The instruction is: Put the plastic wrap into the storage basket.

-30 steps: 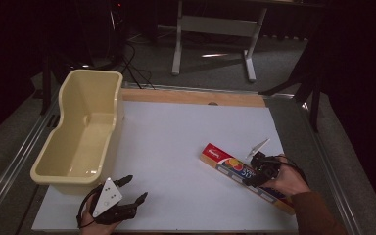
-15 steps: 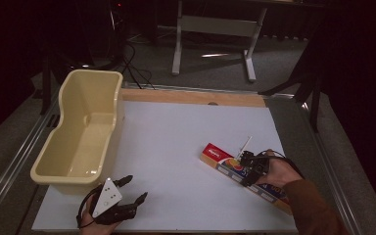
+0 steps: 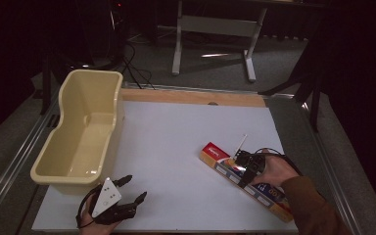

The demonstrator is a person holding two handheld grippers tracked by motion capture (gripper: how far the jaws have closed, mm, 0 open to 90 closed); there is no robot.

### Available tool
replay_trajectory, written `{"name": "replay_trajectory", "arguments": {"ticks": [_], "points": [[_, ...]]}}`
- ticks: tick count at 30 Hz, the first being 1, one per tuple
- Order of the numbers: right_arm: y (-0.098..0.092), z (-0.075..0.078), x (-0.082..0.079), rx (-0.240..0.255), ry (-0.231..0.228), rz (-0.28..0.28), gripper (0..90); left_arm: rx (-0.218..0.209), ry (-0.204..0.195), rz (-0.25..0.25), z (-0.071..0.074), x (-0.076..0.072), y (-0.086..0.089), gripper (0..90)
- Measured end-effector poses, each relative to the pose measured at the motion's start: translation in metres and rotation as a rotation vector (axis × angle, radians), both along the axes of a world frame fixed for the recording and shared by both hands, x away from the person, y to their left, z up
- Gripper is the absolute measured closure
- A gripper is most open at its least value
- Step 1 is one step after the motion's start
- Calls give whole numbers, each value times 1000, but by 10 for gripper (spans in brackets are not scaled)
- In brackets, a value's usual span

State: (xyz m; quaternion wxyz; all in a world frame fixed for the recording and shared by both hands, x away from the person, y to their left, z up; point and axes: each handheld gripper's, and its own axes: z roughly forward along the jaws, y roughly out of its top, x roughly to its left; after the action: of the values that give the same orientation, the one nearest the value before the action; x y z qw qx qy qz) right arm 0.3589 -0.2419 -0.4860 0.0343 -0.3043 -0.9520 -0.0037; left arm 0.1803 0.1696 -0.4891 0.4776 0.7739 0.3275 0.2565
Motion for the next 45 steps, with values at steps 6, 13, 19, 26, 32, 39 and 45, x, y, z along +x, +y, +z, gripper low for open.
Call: {"name": "replay_trajectory", "arguments": {"ticks": [6,13,19,26,32,39,45], "points": [[0,3,3,100,42,-87,419,0,-1,2,0,0,0,318],[5,15,3,217,56,-132,420,3,0,2,0,0,0,318],[20,25,3,319,91,-161,420,-2,-5,5,0,-1,0,318],[41,42,7,475,90,-220,420,-4,-4,2,0,-1,0,318],[60,48,9,508,78,-231,420,-8,-3,4,0,-1,1,317],[70,54,11,566,86,-259,420,-10,-3,7,0,-1,1,316],[79,71,14,645,95,-282,420,-14,-3,9,0,0,2,316]]}}
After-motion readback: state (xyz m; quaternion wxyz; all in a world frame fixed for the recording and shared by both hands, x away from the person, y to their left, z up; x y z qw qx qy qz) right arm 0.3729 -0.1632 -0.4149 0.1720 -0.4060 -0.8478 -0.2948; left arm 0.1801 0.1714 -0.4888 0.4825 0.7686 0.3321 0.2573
